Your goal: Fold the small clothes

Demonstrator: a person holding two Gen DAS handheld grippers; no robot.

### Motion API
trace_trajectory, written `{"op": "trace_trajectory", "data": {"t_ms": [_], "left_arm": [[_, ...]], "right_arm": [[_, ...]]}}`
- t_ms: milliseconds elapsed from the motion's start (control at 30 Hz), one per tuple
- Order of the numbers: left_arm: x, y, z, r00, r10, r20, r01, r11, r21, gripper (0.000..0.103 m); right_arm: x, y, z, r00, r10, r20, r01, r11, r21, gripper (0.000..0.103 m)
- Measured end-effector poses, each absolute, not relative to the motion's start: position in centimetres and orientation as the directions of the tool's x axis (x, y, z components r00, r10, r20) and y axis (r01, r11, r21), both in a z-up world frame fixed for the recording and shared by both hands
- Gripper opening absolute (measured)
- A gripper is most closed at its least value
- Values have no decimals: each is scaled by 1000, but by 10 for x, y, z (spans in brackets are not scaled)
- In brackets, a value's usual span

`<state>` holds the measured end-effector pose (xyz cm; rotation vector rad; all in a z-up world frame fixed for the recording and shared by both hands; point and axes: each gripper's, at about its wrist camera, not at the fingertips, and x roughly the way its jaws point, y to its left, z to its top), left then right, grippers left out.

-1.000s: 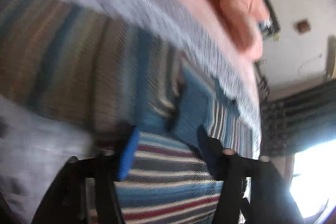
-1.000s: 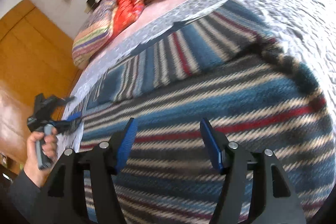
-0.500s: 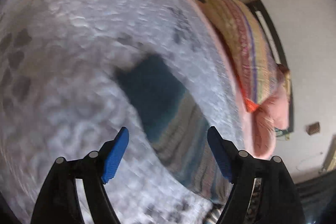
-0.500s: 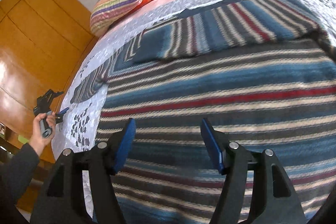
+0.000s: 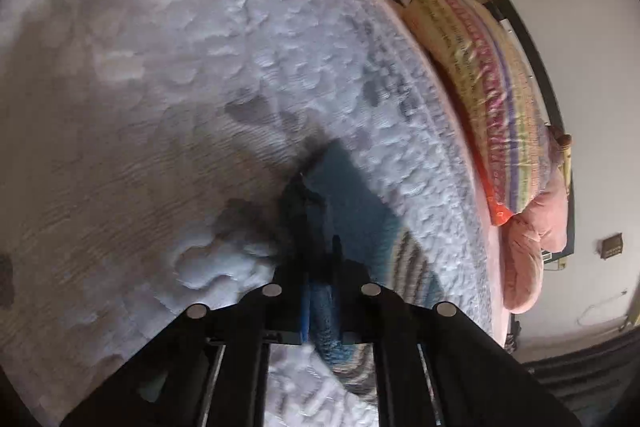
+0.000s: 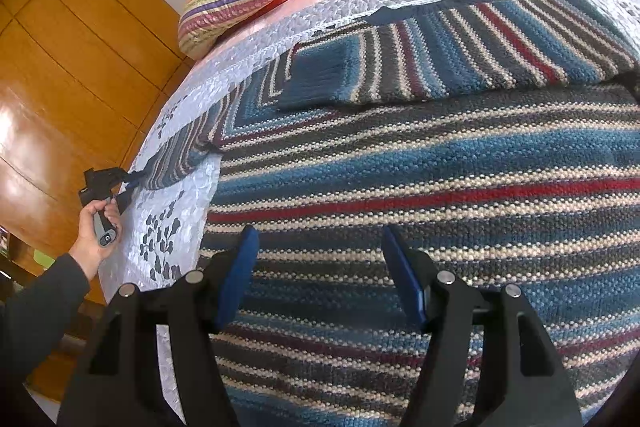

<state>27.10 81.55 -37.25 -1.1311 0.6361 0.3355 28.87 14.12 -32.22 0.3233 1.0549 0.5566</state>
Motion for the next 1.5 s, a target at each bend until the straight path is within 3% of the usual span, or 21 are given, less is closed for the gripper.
{"op": "trace_trajectory", "data": {"t_ms": [233, 367, 533, 700, 1033, 1100, 1133, 1200, 1233, 1267, 1300, 1333, 1400, 1433, 1500], "left_arm": [[287, 748, -265, 874, -157, -460, -315, 537, -782, 7], [310, 682, -210, 881, -251, -401, -169, 625, -762, 7], [347, 594, -179, 852, -371, -369, -30, 670, -742, 7], [385, 510, -190, 794, -455, -403, 30, 691, -722, 7], [426, 364, -302, 603, -547, -580, 39, 747, -663, 8], [432, 340, -331, 535, -534, -655, 32, 787, -616, 12], [432, 332, -347, 515, -506, -692, 24, 815, -578, 20], [426, 330, -355, 513, -506, -694, 29, 818, -575, 24], [415, 336, -348, 539, -511, -670, 34, 808, -589, 33], [406, 342, -343, 565, -503, -654, 33, 805, -592, 52], [391, 350, -334, 608, -478, -634, 23, 809, -588, 61], [371, 359, -325, 659, -451, -603, 7, 804, -594, 70], [337, 369, -319, 700, -444, -559, -15, 774, -633, 72], [318, 373, -319, 721, -433, -540, -24, 764, -644, 73], [291, 382, -328, 757, -398, -519, -56, 751, -658, 75]], "right_arm": [[284, 119, -305, 402, 567, -719, -260, 824, 504, 64], [280, 102, -297, 417, 564, -713, -239, 824, 513, 64], [275, 80, -291, 439, 556, -706, -215, 828, 518, 64], [276, 58, -295, 447, 546, -709, -184, 832, 524, 64], [294, 22, -309, 451, 522, -724, -138, 842, 521, 68], [306, 18, -308, 451, 524, -722, -126, 838, 530, 73], [312, 16, -308, 445, 534, -719, -123, 831, 542, 76], [331, 13, -304, 428, 571, -700, -114, 803, 585, 77], [346, 13, -301, 416, 601, -682, -115, 779, 616, 77], [358, 14, -299, 403, 628, -665, -111, 755, 646, 80], [372, 16, -300, 378, 665, -644, -102, 721, 685, 82], [388, 19, -305, 344, 708, -617, -79, 677, 732, 81], [429, 32, -322, 259, 796, -546, -9, 568, 823, 73], [444, 44, -331, 218, 823, -524, 18, 534, 846, 62], [476, 67, -356, 137, 848, -511, 107, 500, 859, 58]]}}
